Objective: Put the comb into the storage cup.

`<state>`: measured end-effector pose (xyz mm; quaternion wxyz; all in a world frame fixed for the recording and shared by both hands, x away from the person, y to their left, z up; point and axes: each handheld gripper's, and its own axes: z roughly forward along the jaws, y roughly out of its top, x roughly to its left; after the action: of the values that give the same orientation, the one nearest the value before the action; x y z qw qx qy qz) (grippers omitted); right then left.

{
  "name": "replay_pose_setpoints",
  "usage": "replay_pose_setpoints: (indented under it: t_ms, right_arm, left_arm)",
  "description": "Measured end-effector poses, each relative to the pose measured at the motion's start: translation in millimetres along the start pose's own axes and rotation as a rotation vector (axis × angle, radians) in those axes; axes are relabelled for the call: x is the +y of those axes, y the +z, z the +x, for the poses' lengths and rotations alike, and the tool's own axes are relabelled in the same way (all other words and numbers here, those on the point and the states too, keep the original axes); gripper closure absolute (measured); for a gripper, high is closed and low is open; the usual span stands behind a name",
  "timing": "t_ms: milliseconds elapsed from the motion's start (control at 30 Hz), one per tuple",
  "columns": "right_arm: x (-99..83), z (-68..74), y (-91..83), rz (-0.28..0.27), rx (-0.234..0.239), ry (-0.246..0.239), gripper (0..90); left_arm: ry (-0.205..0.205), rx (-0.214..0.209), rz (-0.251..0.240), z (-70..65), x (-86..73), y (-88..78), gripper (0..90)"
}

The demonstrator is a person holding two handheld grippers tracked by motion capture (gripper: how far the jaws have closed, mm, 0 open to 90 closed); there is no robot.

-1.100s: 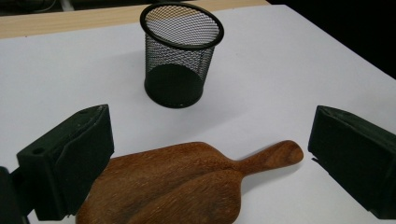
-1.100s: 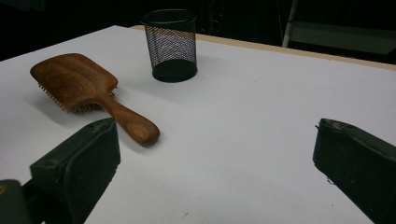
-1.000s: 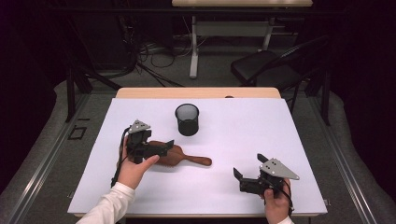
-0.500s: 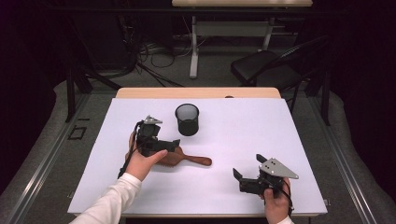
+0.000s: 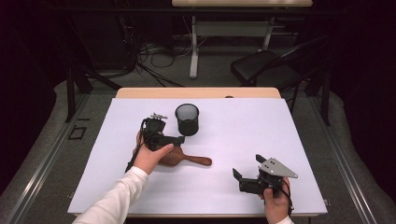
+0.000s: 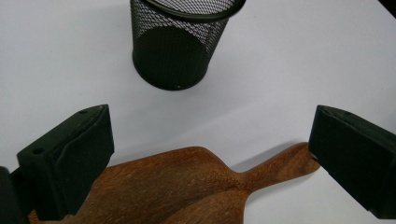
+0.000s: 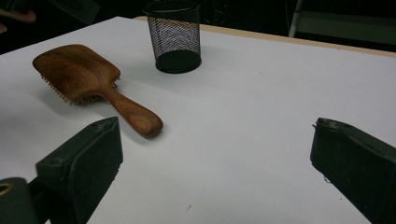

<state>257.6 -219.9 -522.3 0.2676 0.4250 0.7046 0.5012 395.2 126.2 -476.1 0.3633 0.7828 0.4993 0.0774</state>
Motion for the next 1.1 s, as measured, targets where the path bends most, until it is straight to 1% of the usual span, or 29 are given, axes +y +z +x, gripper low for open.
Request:
replay_pose_setpoints:
  t_ms: [67, 133, 233, 267, 300, 367, 400, 467, 500, 533, 567, 633, 700, 733, 767, 800, 833, 867, 933, 967, 1000, 1033, 1100]
  right_arm:
    - [-0.1, 0.0, 0.0, 0.001, 0.000, 0.000, 2.4]
    - [-0.2, 0.0, 0.2, 0.002, 0.000, -0.001, 2.4]
    - [-0.2, -0.2, 0.3, 0.003, -0.001, -0.001, 2.5]
    - [-0.2, -0.4, 0.1, 0.006, -0.002, -0.003, 2.6]
    - [-0.3, -0.7, 0.0, 0.008, -0.002, -0.004, 2.7]
    - [-0.2, -0.9, -0.3, 0.013, -0.002, -0.003, 2.8]
    - [-0.2, -0.9, -0.3, 0.013, -0.002, -0.003, 2.8]
    - [-0.3, -1.2, -0.2, 0.011, -0.001, -0.002, 2.9]
    - [-0.2, -1.5, -0.3, 0.011, -0.001, -0.004, 2.9]
    - [-0.2, -1.5, -0.3, 0.011, -0.001, -0.004, 2.9]
    - [-0.2, -1.6, -0.3, 0.011, -0.001, -0.004, 2.9]
    - [-0.2, -1.8, -0.2, 0.013, 0.000, -0.001, 3.3]
    - [-0.3, -1.6, -0.1, 0.013, 0.002, 0.001, 3.6]
    - [-0.3, -1.6, -0.1, 0.013, 0.002, 0.001, 3.6]
    - [-0.3, -1.6, 0.2, 0.015, 0.002, -0.001, 4.1]
    - [-0.3, -1.6, 0.2, 0.015, 0.002, -0.001, 4.1]
    - [-0.3, -1.5, 0.2, 0.014, 0.003, 0.001, 4.2]
    - [-0.4, -1.4, 0.3, 0.015, 0.004, 0.001, 4.4]
    - [-0.4, -1.3, 0.3, 0.016, 0.004, 0.003, 4.4]
    - [-0.4, -1.5, 0.3, 0.018, 0.005, 0.002, 4.7]
    - [-0.4, -1.5, 0.3, 0.018, 0.005, 0.002, 4.7]
    - [-0.5, -1.5, 0.4, 0.017, 0.005, 0.002, 4.8]
    - [-0.5, -1.6, 0.2, 0.019, 0.005, 0.002, 5.0]
  left_arm:
    - [0.003, 0.004, 0.005, -1.9, 2.0, 3.2, 0.7]
    - [-0.001, -0.006, 0.011, -4.3, 4.2, 6.5, 0.9]
    - [0.012, -0.021, 0.019, -8.8, 6.9, 9.9, 3.8]
    - [0.015, -0.022, 0.018, -10.7, 7.4, 11.0, 7.2]
    - [0.019, -0.019, 0.026, -13.3, 8.8, 12.5, 14.7]
    - [0.027, -0.027, 0.033, -14.6, 9.6, 14.0, 20.0]
    - [0.035, -0.023, 0.035, -15.5, 10.0, 14.7, 20.0]
    - [0.049, -0.022, 0.046, -17.7, 11.0, 16.5, 31.4]
    - [0.051, -0.020, 0.059, -20.1, 11.0, 18.6, 36.3]
    - [0.051, -0.020, 0.059, -20.1, 11.0, 18.6, 41.7]
    - [0.063, -0.022, 0.072, -21.4, 10.8, 20.1, 41.7]
    - [0.062, -0.027, 0.086, -23.3, 10.0, 22.8, 48.4]
    - [0.062, -0.031, 0.111, -25.6, 9.4, 26.5, 60.7]
    - [0.062, -0.031, 0.111, -25.6, 9.4, 26.5, 66.9]
    - [0.072, -0.029, 0.138, -27.8, 8.9, 30.1, 67.7]
    - [0.072, -0.029, 0.138, -27.8, 8.9, 30.1, 67.8]
    - [0.083, -0.025, 0.155, -29.3, 8.5, 32.8, 67.8]
    - [0.092, -0.014, 0.159, -30.5, 7.9, 34.7, 67.3]
    - [0.103, -0.009, 0.166, -32.7, 7.4, 38.2, 67.3]
    - [0.103, -0.011, 0.169, -33.8, 7.4, 40.1, 68.3]
    - [0.108, -0.029, 0.182, -34.5, 7.6, 41.9, 68.3]
    - [0.107, -0.029, 0.192, -35.5, 7.5, 43.8, 70.8]
    - [0.112, -0.020, 0.188, -37.3, 7.3, 46.0, 70.1]
